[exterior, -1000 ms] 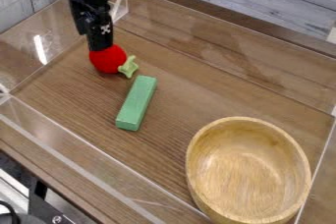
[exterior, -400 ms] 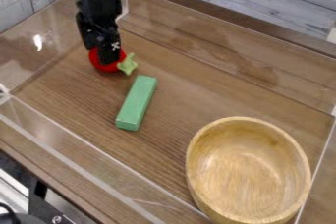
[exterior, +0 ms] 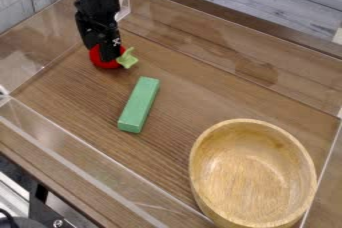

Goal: Move the red object to the right side of the table

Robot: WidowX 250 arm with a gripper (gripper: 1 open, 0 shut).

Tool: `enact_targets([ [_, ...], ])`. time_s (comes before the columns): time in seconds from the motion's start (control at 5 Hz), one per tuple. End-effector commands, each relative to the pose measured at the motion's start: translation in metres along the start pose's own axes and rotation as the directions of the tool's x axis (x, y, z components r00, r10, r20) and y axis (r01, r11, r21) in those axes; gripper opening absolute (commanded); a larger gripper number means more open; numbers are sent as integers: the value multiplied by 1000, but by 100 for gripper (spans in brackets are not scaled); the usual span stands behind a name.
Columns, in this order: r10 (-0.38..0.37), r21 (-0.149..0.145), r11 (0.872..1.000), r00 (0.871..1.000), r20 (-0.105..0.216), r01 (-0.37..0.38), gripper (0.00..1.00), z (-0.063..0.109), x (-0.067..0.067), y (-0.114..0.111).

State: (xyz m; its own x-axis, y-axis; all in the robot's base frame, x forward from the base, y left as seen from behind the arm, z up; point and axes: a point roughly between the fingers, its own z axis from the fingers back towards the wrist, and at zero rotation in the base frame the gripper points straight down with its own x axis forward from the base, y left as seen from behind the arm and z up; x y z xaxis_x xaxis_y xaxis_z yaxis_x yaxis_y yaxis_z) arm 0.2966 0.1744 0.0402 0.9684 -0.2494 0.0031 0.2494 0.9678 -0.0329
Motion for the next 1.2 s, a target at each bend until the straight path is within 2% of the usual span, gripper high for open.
enact_targets([
  [0.0,7,9,1000,999,32,-8,100,12,18,-5],
  [0.4,-46,-28,999,999,28,47,100,9,17,2],
  [0.8,-85,-62,994,996,32,87,100,17,17,-4],
  [1.0,-37,-75,996,999,37,39,100,18,18,-12],
])
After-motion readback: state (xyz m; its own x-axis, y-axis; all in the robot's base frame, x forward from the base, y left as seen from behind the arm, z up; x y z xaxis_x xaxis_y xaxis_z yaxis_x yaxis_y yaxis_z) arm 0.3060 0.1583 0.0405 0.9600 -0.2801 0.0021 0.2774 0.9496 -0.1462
